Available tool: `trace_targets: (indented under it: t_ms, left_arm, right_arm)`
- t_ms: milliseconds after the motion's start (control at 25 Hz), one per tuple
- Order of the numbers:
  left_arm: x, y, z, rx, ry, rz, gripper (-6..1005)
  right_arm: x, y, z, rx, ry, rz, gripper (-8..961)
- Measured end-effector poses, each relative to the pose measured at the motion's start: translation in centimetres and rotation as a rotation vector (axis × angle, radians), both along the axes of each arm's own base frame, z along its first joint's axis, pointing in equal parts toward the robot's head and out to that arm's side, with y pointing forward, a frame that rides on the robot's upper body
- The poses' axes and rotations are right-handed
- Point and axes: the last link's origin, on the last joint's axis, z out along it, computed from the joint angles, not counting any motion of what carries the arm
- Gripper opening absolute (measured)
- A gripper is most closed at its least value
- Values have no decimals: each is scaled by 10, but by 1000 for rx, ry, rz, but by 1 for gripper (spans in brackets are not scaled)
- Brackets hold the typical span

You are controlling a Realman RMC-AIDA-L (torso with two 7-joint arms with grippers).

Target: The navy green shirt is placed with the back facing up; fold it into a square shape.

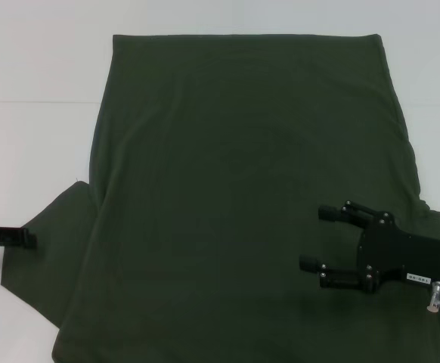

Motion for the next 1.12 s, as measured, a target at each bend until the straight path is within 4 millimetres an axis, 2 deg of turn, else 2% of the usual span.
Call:
trace_targets:
  t_ms: [1120]
  left_arm:
    - [-2, 0, -8, -5, -2, 15, 875]
  right_arm:
    - [0, 0, 0, 0, 0, 1, 941]
